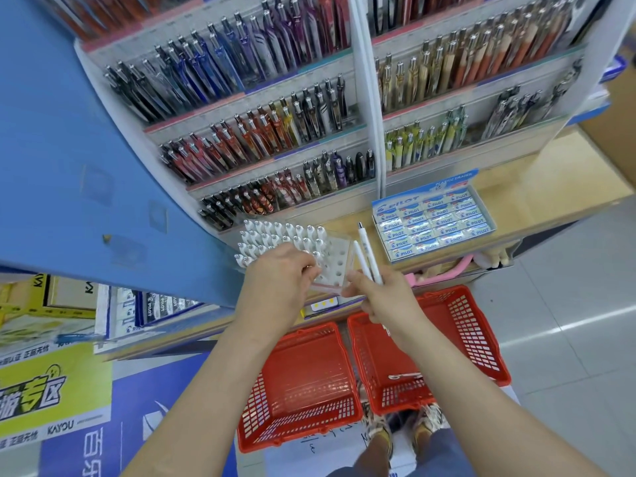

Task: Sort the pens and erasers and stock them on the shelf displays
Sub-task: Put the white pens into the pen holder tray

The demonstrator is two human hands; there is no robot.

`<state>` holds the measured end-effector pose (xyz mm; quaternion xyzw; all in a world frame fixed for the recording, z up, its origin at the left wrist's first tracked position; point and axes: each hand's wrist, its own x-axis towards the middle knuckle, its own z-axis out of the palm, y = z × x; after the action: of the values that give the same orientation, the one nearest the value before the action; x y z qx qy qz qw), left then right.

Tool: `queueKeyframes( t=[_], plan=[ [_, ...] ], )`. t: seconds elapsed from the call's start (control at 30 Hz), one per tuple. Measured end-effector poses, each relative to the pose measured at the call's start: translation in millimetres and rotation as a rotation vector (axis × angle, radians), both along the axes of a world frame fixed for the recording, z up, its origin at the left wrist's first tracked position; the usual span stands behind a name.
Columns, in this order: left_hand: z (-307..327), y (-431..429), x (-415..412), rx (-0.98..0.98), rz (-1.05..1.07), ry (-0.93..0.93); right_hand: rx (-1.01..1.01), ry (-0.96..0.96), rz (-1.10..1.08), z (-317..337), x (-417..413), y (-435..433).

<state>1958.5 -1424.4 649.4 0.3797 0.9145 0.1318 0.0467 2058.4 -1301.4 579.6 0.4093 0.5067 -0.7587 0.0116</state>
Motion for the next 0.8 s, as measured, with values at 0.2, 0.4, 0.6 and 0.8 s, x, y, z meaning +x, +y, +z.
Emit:
queueKeyframes(
  t=[0.2,0.4,0.6,0.8],
  plan=[
    [-8.3,4.7,-3.3,-0.016,0.052,-0.013,-0.156,-0.014,-0.069,2.5,-1.7,2.3],
    [-4.0,3.3,-1.5,-0.022,0.086,-0.033,-0.164,0.116,-0.020,4.9,3.3,4.5],
    [28.3,19.0,5.8,0.347,0.273,-0.321,-0.038,0.276,0.197,25.3,15.9,13.9],
    [35.9,27.4,0.4,0.424,0.254,-0.666,0.071,0.323,0.395,46.4,22.1,21.4]
  ],
)
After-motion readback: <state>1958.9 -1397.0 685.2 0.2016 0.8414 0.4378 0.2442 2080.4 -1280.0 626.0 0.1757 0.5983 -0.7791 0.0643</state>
